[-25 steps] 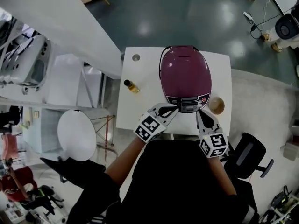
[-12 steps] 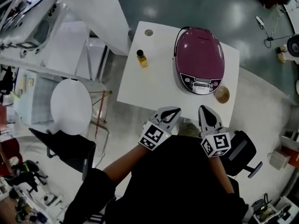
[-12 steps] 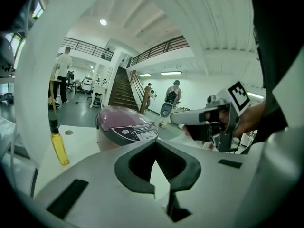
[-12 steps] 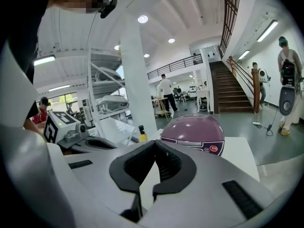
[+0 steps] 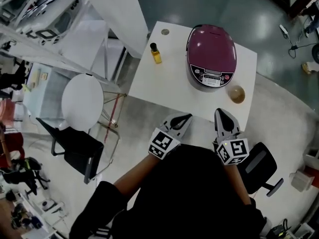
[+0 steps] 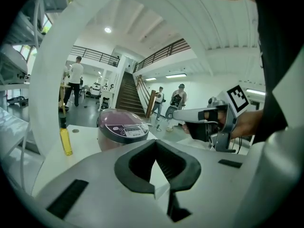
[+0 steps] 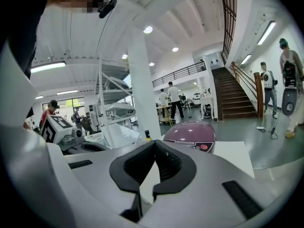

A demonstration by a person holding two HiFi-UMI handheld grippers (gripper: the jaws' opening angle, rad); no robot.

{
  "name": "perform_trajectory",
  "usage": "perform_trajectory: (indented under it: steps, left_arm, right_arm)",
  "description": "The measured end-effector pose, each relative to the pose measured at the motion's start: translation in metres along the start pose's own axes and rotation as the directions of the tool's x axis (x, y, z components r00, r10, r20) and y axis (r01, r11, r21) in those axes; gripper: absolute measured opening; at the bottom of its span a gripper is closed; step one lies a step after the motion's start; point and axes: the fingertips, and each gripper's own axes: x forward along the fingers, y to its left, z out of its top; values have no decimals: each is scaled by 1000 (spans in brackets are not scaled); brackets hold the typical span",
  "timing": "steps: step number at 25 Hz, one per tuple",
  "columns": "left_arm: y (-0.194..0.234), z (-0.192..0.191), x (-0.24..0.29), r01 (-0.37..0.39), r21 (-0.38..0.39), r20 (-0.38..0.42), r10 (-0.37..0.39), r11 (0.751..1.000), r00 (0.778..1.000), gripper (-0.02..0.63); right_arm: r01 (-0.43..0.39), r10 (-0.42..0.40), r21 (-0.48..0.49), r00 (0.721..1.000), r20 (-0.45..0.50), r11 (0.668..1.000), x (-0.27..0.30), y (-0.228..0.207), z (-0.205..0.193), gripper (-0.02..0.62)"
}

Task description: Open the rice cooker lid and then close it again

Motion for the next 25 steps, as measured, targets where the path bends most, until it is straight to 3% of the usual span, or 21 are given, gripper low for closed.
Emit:
perform_trajectory:
  steps: [9,15,21,25]
  left_arm:
    - [-99,-26,-15,-91,37,32,90,995,995,2]
    - [-160,-48,-39,-180,41,17,179,983,984,2]
    - [-194,-52,-70,-223,100,67,217,970,974,2]
    - [-193,-45,-88,-308,77,132,296,948,946,2]
  right_arm:
    - [21,-22,32,1000,11,999,-131,-22,-47,0]
    - [35,-36,-98,999,-9,995,-215,-32,-79,0]
    - [37,-37,-26,999,10,999,-257,-49,-88,0]
    - [50,-49,-51,999,12,997,-268,-49,-90,-1]
